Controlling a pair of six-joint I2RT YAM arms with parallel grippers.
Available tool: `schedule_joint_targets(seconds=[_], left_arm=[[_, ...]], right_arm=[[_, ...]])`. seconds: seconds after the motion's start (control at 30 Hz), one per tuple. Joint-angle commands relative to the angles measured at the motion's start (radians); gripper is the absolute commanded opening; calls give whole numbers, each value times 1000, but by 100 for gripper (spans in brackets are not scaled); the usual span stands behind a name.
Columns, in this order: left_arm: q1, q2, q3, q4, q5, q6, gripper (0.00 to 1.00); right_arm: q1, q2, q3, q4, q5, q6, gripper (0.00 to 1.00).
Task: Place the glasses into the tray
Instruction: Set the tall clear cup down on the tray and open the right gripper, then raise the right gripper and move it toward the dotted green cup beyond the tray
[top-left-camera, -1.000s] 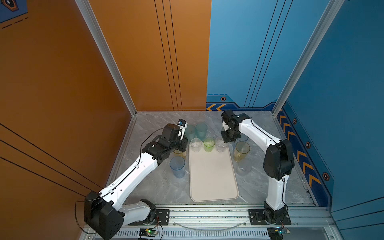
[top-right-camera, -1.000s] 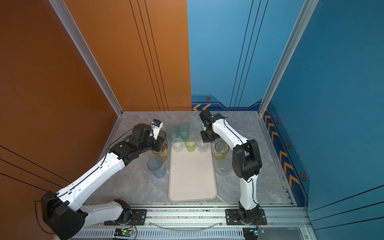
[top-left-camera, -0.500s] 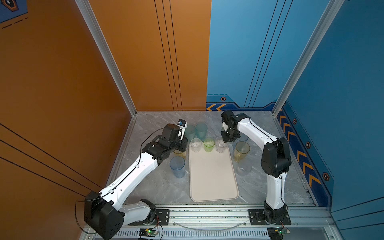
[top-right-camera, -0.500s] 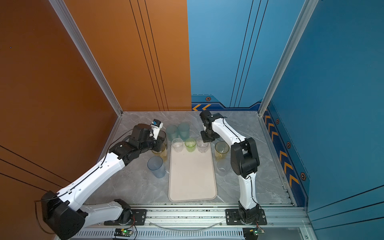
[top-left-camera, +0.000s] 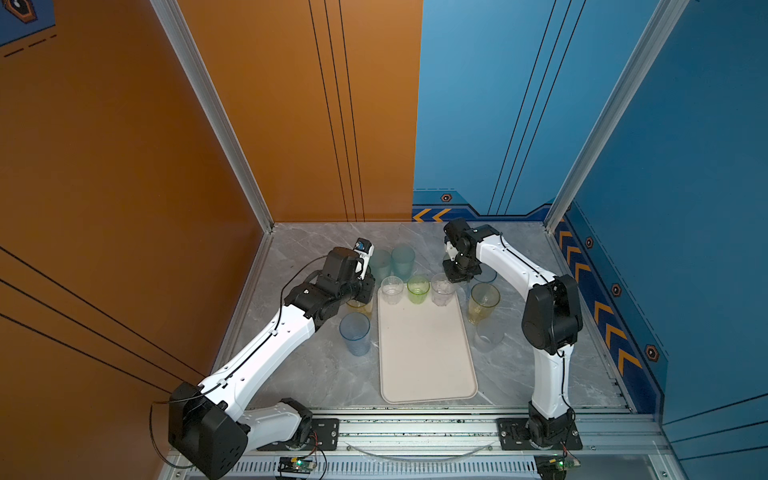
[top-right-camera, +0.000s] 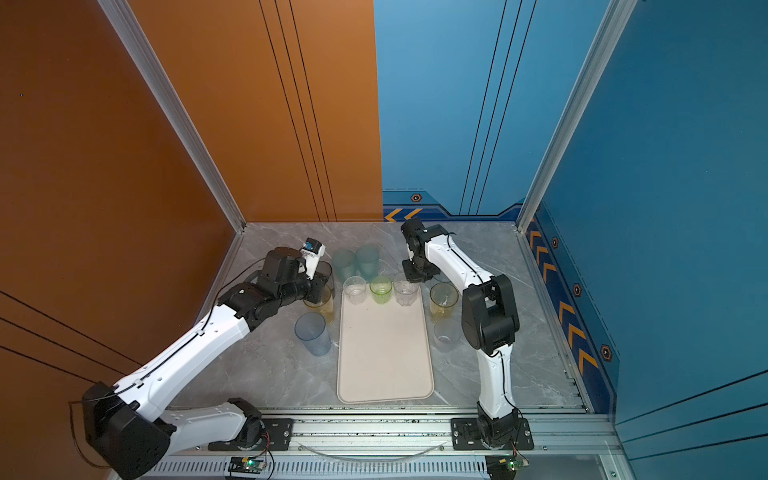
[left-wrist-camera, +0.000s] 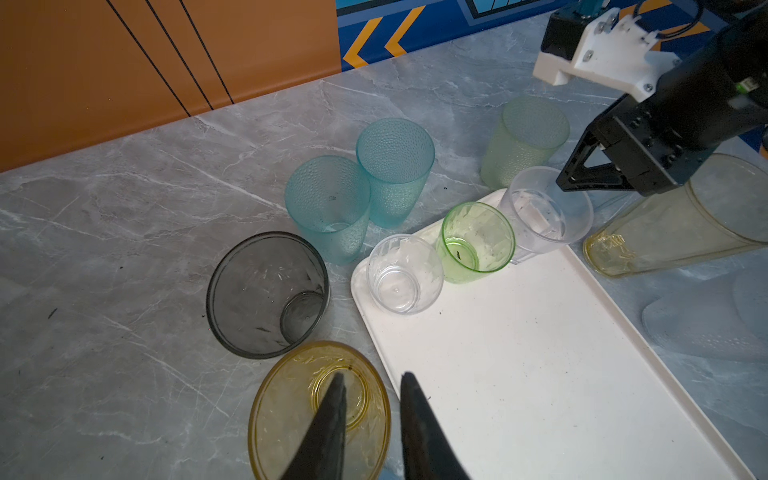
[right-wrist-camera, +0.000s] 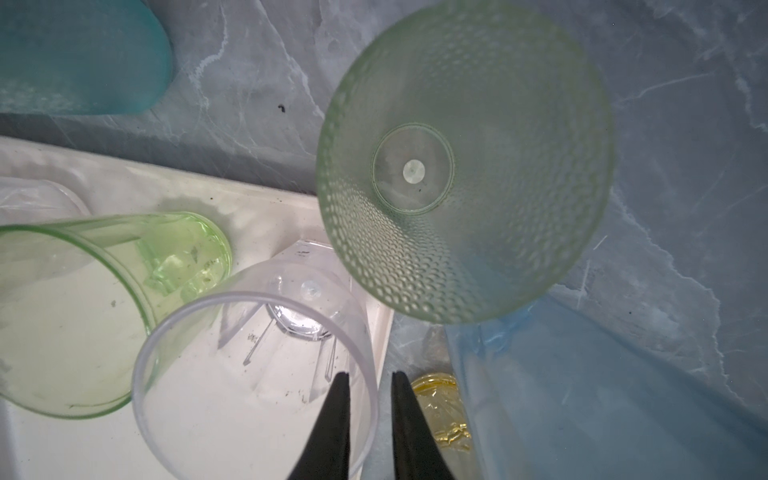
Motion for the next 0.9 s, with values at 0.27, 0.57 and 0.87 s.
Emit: schedule_joint_targets(seconds=[0.27, 0.57, 0.87], left_arm=[[10, -11, 4, -32, 6, 2, 26], [9, -20, 0, -31, 7, -2, 26], [4, -31, -11, -31, 2, -7, 25]], right_arm=[[5, -19, 29, -22, -2, -19, 29], [22, -74, 41, -22, 41, -35, 38], [48, -128, 104, -22, 61, -54, 35]])
